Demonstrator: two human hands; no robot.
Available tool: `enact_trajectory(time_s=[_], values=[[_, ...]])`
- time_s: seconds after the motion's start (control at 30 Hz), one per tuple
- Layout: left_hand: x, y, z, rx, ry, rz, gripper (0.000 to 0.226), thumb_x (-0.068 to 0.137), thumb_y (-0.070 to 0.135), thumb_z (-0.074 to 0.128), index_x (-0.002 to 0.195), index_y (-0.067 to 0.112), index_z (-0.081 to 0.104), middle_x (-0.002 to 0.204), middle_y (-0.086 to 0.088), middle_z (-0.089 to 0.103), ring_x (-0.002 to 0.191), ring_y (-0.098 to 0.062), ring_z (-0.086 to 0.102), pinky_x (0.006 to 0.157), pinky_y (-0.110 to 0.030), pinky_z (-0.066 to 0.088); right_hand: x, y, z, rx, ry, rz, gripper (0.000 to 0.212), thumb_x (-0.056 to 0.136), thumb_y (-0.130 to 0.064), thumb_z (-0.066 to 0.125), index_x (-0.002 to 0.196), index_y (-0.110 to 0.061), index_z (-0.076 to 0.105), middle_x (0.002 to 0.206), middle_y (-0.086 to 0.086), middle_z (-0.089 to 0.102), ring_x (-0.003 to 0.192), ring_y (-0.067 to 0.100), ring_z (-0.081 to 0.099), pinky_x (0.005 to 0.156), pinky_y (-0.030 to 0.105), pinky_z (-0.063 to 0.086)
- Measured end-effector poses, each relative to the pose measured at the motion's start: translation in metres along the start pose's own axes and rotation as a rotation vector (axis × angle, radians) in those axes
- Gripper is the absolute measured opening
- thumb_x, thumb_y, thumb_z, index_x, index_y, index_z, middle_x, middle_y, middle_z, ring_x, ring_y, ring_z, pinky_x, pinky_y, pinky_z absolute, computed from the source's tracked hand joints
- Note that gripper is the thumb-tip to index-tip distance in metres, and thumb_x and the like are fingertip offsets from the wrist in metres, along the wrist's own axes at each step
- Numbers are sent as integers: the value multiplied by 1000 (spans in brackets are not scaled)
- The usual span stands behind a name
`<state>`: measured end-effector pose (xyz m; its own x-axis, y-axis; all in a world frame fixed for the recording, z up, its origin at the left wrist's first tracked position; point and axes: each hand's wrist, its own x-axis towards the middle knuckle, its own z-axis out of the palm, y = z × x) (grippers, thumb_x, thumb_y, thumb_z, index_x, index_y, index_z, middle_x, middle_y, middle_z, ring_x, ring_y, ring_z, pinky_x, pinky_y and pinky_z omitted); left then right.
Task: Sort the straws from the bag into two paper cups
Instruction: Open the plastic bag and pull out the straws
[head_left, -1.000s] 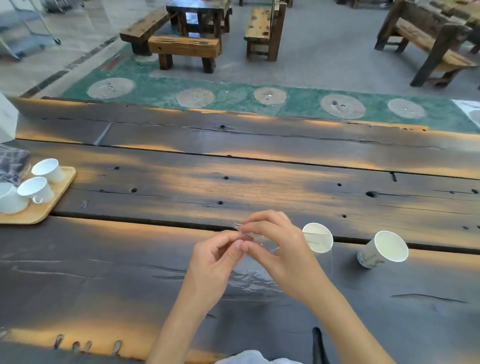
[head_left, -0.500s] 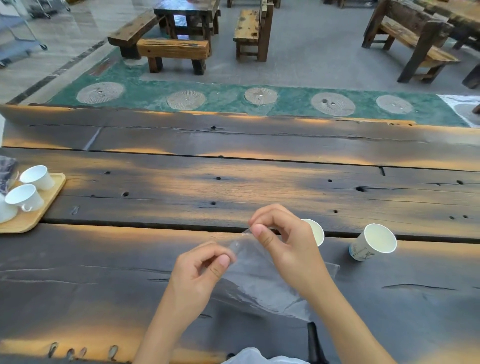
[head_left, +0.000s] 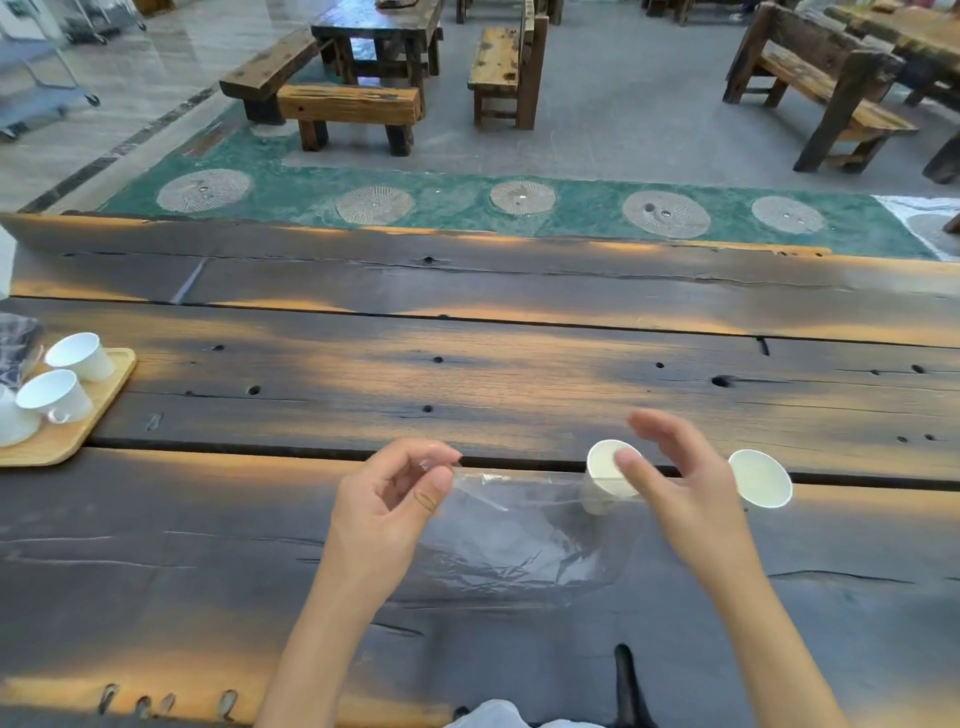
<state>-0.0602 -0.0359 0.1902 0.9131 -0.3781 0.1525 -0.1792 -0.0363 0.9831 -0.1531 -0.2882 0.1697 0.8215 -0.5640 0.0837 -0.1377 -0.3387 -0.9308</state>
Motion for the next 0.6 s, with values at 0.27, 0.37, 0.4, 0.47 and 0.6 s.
enact_trajectory(time_s=[0.27,0.37,0.4,0.47,0.6], values=[[8,-6,-10,-261,151,-109,11,86,24,65,85,15,72,65,1,62,60,-14,55,65,-20,52,-12,39,8,438,-278,321,42,69,-37,82,98,-8,74,88,12,76,82,23,71,84,28,48],[11,-6,-15,-353,213,-170,10,83,27,68,79,20,73,67,5,60,59,-14,55,62,-23,53,-11,23,12,539,-218,245,24,75,-33,82,78,-12,72,71,4,65,64,14,59,65,21,49],[12,-6,-17,-358,233,-179,11,84,26,68,79,18,73,68,4,59,58,-15,54,62,-24,52,-10,16,13,553,-199,217,20,78,-32,79,75,-14,71,69,1,62,60,12,55,60,20,47],[11,-8,-20,-364,259,-183,13,87,25,68,80,14,71,67,1,57,57,-17,50,60,-26,49,-8,4,12,554,-160,181,21,79,-33,74,73,-13,70,63,0,56,52,11,47,53,19,41],[11,-9,-25,-405,300,-208,15,91,20,65,79,13,71,69,-3,60,57,-16,52,54,-23,51,-5,-12,10,481,-133,126,29,79,-34,72,71,-6,67,60,3,47,46,10,34,44,15,30]])
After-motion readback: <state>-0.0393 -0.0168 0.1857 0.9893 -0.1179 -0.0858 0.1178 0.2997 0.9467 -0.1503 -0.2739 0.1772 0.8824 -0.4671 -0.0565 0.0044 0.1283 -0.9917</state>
